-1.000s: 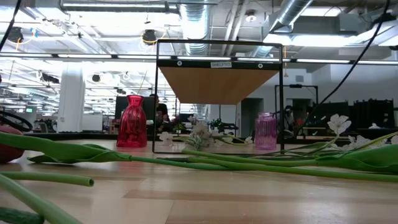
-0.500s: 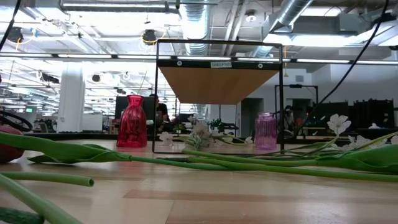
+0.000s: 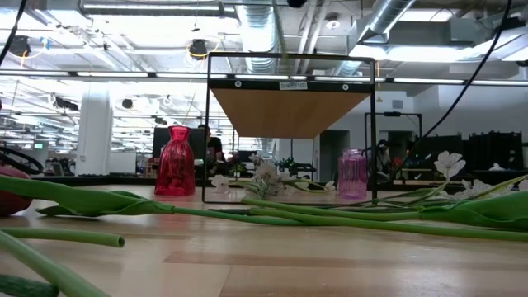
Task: Pick and place flowers into a vace then onto a shelf
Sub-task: Put the red tulip into the red flower vase
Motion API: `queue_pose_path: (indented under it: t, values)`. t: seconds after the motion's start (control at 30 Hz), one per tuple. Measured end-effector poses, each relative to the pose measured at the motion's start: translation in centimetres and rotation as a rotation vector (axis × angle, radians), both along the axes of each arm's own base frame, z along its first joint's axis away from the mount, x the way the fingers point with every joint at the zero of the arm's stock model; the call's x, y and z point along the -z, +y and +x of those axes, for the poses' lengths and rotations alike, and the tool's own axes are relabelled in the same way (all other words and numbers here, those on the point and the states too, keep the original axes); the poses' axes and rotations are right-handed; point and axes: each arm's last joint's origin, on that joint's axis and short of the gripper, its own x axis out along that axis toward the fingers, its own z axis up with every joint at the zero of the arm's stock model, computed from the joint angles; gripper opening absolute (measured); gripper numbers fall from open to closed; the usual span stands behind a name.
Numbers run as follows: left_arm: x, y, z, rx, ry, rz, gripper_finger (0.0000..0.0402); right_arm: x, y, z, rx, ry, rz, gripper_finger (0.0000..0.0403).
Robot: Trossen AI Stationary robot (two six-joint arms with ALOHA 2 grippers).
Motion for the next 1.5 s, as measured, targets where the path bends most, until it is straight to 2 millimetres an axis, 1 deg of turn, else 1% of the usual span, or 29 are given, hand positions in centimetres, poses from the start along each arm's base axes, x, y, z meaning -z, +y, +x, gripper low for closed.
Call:
queue_pose_path:
  t: [0.07,0.2,0.53,0.7,0.9,1.13,1.27,1.5]
  values:
    - [0.43,-0.1,0.18,0.018,0.018,0.007,0.0143,-0.61,-0.02,-0.07,0.003,-0.03,0.006,0.0003]
    - [0.5,-0.03,0.1,0.036,0.034,0.009,0.0143,-0.25,0.05,0.23,-0.001,-0.031,0.002,0.0003]
    - [0.95,-0.05,0.13,0.037,0.078,0.003,0.0143,-1.11,-0.25,0.51,0.007,-0.117,0.015,0.0004]
    - [1.11,-0.05,0.13,0.036,0.094,0.006,0.0143,-1.14,-0.39,0.54,0.01,-0.12,0.016,0.0004]
    - [0.92,-0.08,0.13,0.038,0.074,0.002,0.0143,-0.63,-0.46,0.41,0.012,-0.065,0.006,0.0004]
    - [1.03,-0.09,0.12,0.037,0.083,0.013,0.0142,-0.68,-0.45,0.39,0.014,-0.065,0.012,0.0004]
    - [1.03,-0.09,0.12,0.036,0.081,0.018,0.0124,-0.68,-0.45,0.39,0.014,-0.064,0.012,0.0004]
    - [0.56,0.06,-0.43,0.034,0.068,0.025,0.0068,-0.47,-0.47,0.31,0.015,-0.04,0.008,0.0004]
